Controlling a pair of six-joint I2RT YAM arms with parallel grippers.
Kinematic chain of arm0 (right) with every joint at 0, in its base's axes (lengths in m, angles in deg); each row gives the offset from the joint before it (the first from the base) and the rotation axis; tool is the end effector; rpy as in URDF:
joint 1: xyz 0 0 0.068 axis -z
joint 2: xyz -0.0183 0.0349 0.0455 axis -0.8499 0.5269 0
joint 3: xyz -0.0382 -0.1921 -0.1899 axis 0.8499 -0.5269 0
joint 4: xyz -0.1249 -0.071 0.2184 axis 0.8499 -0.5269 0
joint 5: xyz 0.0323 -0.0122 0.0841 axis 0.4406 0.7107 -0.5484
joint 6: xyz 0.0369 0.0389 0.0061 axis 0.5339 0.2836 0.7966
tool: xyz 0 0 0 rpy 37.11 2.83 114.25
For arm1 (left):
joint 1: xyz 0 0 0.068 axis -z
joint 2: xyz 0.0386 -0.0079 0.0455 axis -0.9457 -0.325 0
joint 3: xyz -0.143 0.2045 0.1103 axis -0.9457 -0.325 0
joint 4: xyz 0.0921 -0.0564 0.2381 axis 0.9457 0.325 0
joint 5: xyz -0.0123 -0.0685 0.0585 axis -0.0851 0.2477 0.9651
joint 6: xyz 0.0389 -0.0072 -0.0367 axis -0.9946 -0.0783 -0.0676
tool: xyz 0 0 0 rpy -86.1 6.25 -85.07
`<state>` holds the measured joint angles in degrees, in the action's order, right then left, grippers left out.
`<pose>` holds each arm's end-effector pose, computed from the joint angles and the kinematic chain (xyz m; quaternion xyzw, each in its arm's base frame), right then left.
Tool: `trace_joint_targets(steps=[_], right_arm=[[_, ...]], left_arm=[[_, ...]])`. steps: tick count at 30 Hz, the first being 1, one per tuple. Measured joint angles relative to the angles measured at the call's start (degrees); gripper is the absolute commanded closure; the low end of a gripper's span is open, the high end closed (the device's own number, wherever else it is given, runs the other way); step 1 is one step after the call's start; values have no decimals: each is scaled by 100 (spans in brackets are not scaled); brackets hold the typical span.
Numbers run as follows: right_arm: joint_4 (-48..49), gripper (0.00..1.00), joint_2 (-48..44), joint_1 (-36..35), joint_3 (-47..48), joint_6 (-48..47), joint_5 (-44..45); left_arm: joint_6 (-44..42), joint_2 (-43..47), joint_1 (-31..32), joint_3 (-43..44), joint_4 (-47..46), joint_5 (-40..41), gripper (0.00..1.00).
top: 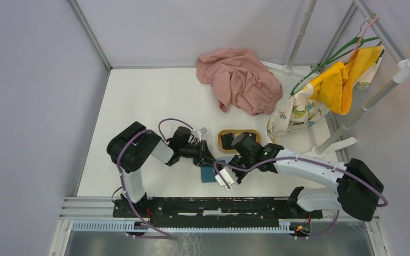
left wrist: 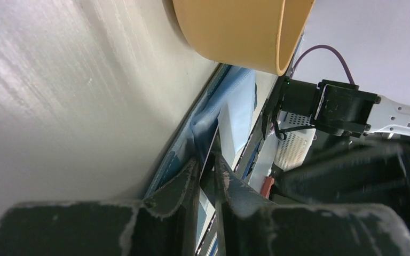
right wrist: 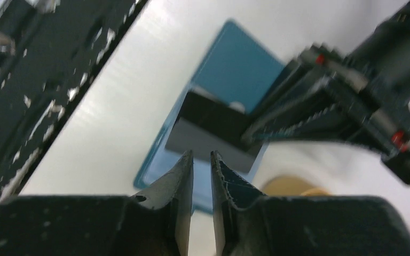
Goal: Put the credit cards into the card holder
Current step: Insert the credit card into the card holder.
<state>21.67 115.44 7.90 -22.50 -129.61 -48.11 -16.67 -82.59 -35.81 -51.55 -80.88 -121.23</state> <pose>0.1269 0.1811 0.1928 -0.8390 0.4097 0.2078 0.2917 0.2213 -0.1877 0.0792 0.0465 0.8434 -0.5333 0.0465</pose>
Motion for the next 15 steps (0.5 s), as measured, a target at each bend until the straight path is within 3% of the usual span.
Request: trace_joint_targets(steps=[2,7,15], right_arm=[[166,86,352,-393,286,127,66],[612,89,1679,-1180,1290,514,667],[835,89,2529,-1637,1635,859,1740]], left_arm=[[0,0,0,2,0,-2,76],[0,-4,0,7,2,-7,76],[0,-52,0,37,-7,-50,76]])
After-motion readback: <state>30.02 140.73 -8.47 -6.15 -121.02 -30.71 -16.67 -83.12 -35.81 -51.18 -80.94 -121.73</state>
